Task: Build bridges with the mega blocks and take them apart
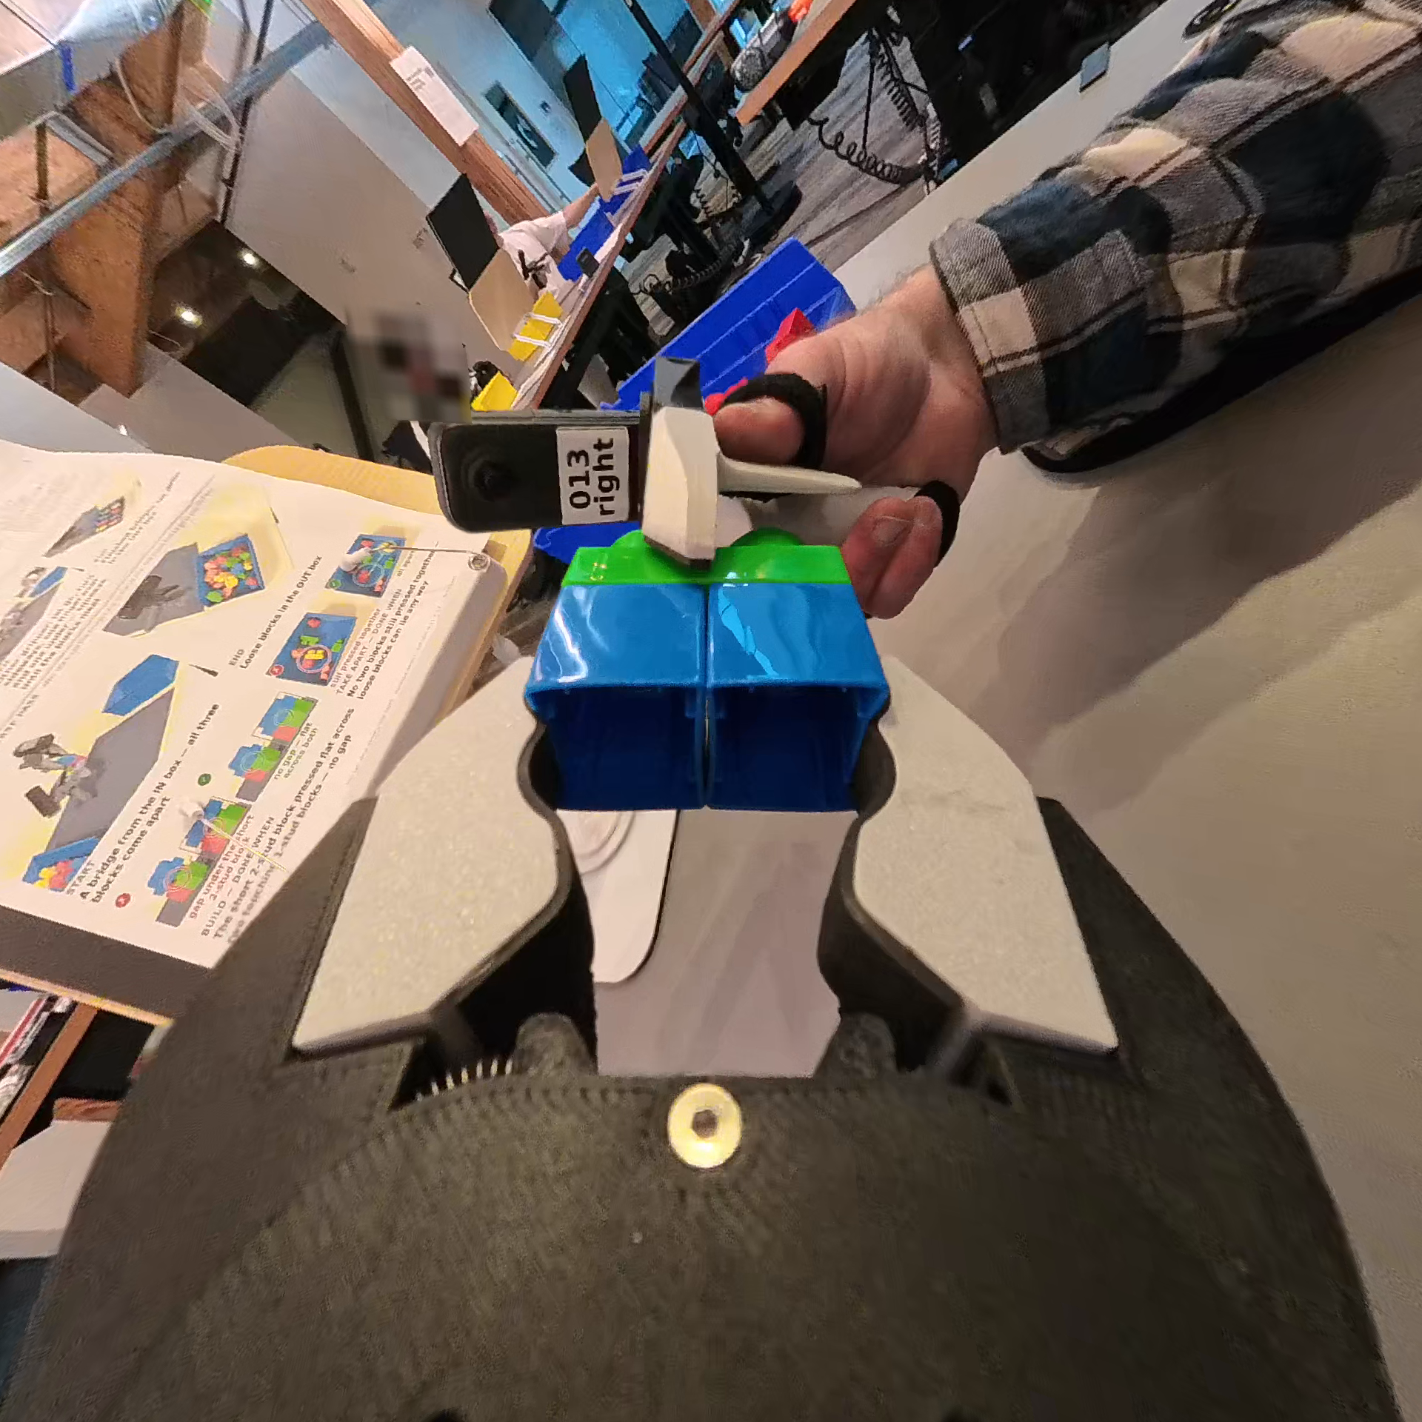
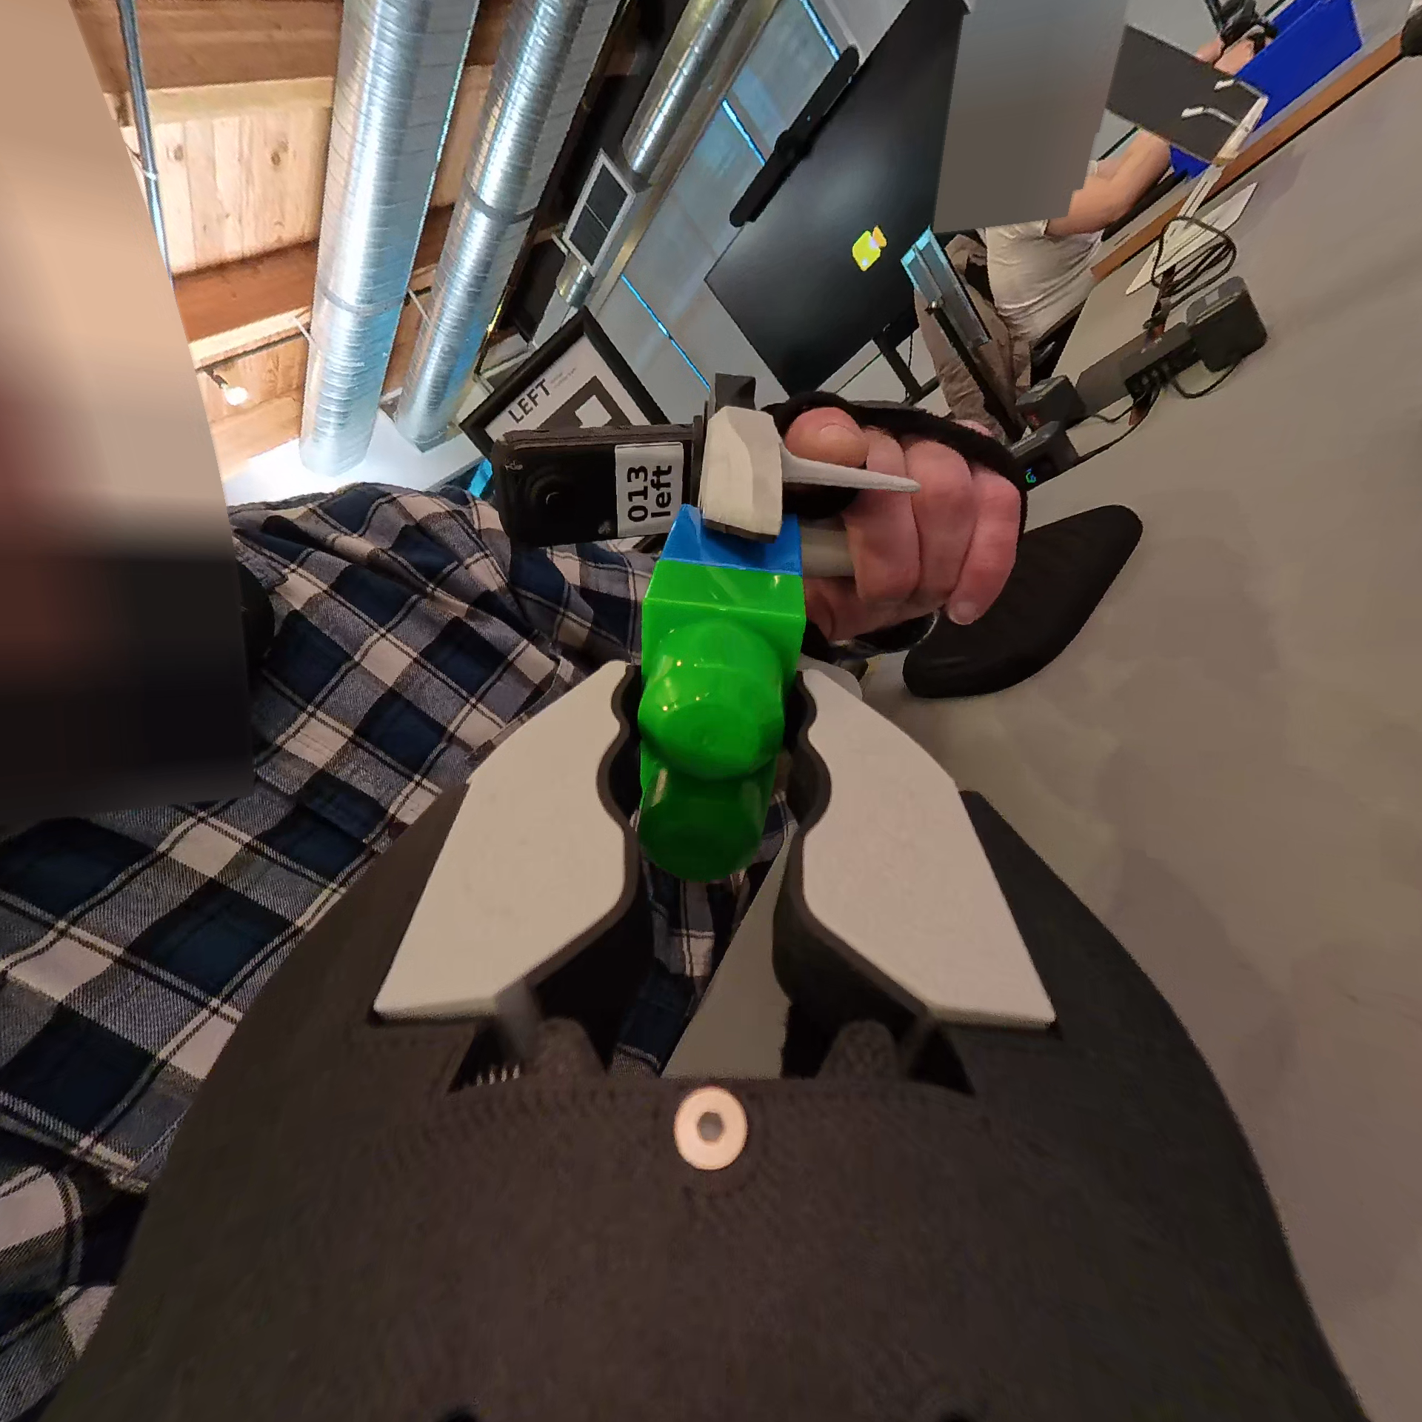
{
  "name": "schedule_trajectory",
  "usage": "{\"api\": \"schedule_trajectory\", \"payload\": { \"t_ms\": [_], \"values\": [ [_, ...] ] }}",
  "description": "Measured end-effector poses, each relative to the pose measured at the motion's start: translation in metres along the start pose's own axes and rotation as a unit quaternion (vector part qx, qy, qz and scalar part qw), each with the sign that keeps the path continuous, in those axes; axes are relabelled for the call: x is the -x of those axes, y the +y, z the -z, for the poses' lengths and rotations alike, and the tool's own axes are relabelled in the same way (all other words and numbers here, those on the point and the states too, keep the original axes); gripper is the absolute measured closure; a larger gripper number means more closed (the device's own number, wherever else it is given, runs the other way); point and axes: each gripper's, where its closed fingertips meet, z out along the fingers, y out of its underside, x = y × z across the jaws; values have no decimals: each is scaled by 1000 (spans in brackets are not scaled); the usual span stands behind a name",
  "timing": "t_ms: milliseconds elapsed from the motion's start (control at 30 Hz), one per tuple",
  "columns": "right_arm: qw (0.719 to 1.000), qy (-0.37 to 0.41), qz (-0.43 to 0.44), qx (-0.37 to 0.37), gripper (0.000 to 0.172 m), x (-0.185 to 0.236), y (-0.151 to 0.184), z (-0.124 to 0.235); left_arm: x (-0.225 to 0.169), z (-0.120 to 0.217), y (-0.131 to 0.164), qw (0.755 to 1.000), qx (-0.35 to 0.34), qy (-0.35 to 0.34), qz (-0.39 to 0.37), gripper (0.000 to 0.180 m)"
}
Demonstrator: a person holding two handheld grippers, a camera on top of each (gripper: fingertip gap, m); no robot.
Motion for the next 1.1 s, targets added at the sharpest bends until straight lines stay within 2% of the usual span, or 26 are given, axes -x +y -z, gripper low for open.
{"api": "schedule_trajectory", "payload": {
  "t_ms": [267, 367, 400, 467, 633, 733, 833, 933, 1000, 1100],
  "values": [
    [1000, -1, -3, 18, 136, -2, 7, -2, -6, 3, 3, 1000, 13, 6, -8, 108],
    [1000, -6, -12, -22, 136, -2, -4, 19, 1, 10, 3, 1000, 2, -8, 7, 108],
    [999, 5, -11, -45, 136, -2, -11, 36, 10, 18, 7, 1000, 9, -19, 14, 108],
    [998, 36, 13, -41, 135, 0, -14, 52, 23, 33, 13, 999, 8, -30, 21, 108],
    [995, 80, 43, -45, 135, 3, -27, 50, 21, 35, 17, 999, 15, -22, 28, 107],
    [978, 175, 105, -46, 135, 19, -47, 71, 21, 35, 22, 999, 18, -24, 36, 107],
    [924, 333, 173, -70, 135, 38, -80, 132, 31, 40, 25, 998, 11, -35, 52, 106],
    [834, 505, 195, -106, 135, 50, -101, 225, 37, 43, 24, 998, 10, -41, 55, 106],
    [756, 623, 176, -97, 135, 45, -95, 291, 37, 43, 24, 998, 14, -41, 53, 106],
    [694, 708, 101, -80, 135, 29, -69, 360, 37, 43, 26, 998, 20, -44, 49, 106]
  ]
}}
